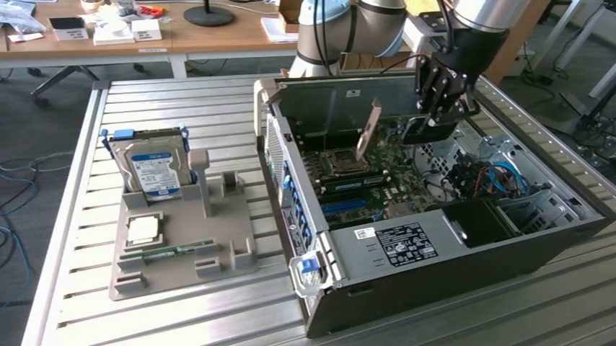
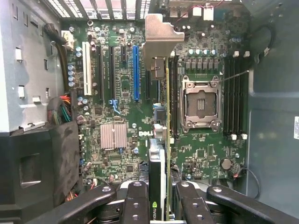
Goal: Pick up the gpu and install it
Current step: 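Insert the gpu into the slot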
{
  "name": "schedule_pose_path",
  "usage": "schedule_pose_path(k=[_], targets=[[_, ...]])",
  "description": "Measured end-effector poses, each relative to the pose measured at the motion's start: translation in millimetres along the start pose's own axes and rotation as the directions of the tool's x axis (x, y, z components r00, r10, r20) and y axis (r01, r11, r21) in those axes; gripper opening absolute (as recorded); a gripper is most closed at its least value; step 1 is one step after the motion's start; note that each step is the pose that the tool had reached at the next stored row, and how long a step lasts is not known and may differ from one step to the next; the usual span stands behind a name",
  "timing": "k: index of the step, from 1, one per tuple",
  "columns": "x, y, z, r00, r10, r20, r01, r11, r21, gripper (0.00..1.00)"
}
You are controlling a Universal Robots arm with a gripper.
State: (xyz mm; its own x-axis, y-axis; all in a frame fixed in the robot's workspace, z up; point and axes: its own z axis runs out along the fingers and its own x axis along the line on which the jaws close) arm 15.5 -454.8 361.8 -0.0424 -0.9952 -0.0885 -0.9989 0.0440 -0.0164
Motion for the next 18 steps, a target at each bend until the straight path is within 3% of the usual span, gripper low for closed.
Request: schedule_pose_path(k=[8, 18], targets=[[0.7, 0.4, 3.7, 1.0000, 0.000, -0.0002, 0.000, 1.0000, -0.0001, 0.27], [1.8, 12.3, 9.7, 1.0000, 0.000, 0.0000, 0.000, 1.0000, 0.0000, 0.27]])
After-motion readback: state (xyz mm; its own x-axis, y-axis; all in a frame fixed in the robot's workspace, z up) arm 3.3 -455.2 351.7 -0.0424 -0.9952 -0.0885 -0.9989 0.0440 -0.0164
